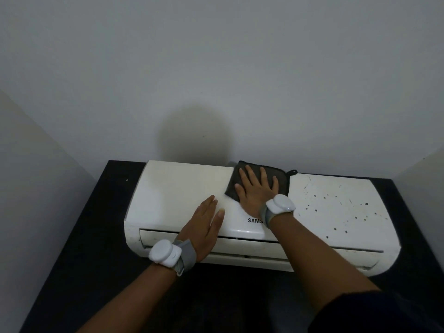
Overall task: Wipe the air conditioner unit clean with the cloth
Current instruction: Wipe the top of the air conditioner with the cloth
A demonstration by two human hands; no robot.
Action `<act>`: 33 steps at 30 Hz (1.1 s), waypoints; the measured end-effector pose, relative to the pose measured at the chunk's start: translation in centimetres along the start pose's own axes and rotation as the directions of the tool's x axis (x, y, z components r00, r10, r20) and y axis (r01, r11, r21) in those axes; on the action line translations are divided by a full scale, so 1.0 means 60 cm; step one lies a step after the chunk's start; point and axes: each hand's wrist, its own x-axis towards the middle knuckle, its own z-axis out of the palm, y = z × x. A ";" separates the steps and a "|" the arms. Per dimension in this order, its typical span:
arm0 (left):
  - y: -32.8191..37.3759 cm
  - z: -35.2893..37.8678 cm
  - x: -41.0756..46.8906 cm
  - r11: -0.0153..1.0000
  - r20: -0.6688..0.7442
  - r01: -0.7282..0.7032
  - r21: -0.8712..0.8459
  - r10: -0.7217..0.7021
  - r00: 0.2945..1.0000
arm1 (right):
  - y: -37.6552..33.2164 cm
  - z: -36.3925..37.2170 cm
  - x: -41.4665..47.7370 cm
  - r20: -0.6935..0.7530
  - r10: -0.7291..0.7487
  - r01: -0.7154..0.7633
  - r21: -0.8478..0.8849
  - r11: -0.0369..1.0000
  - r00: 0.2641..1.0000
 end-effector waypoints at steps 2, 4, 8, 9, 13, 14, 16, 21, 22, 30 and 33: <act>0.006 0.007 0.000 1.000 0.002 0.002 -0.002 -0.002 1.000 | -0.006 -0.002 -0.024 -0.084 -0.092 0.089 -0.047 0.995 0.992; 0.012 0.014 0.002 1.000 -0.018 -0.012 0.006 0.012 1.000 | 0.002 -0.002 -0.057 -0.163 -0.213 0.202 -0.082 0.976 0.963; 0.019 0.021 0.008 1.000 -0.016 0.012 0.020 -0.011 1.000 | 0.043 0.001 -0.100 -0.109 -0.362 0.351 -0.110 0.930 0.926; 0.022 0.023 0.011 0.999 -0.015 0.015 0.033 -0.015 1.000 | 0.051 -0.004 -0.101 -0.087 -0.376 0.366 -0.108 0.924 0.923; 0.037 0.033 0.027 0.998 -0.012 -0.015 0.063 0.016 1.000 | 0.070 -0.025 -0.077 -0.033 -0.384 0.380 -0.096 0.920 0.923; 0.042 0.036 0.031 0.998 -0.012 -0.023 0.067 0.024 1.000 | 0.075 -0.028 -0.068 -0.031 -0.370 0.366 -0.092 0.926 0.929; 0.055 0.044 0.038 0.996 -0.004 -0.037 0.080 0.037 0.999 | 0.088 -0.033 -0.050 -0.032 -0.320 0.317 -0.077 0.945 0.947; 0.079 0.063 0.048 0.990 0.030 -0.067 0.127 0.064 0.998 | 0.132 -0.039 0.000 0.005 -0.164 0.164 -0.029 0.986 0.986; 0.084 0.067 0.049 0.989 0.035 -0.070 0.128 0.066 0.997 | 0.145 -0.041 0.007 -0.001 -0.131 0.131 -0.022 0.991 0.991; 0.098 0.086 0.049 0.983 0.058 -0.100 0.154 0.092 0.994 | 0.265 -0.063 0.008 0.054 0.085 -0.086 0.016 0.996 0.995; 0.101 0.091 0.050 0.981 0.060 -0.116 0.155 0.108 0.992 | 0.279 -0.069 -0.020 0.037 0.118 -0.119 0.009 0.993 0.992</act>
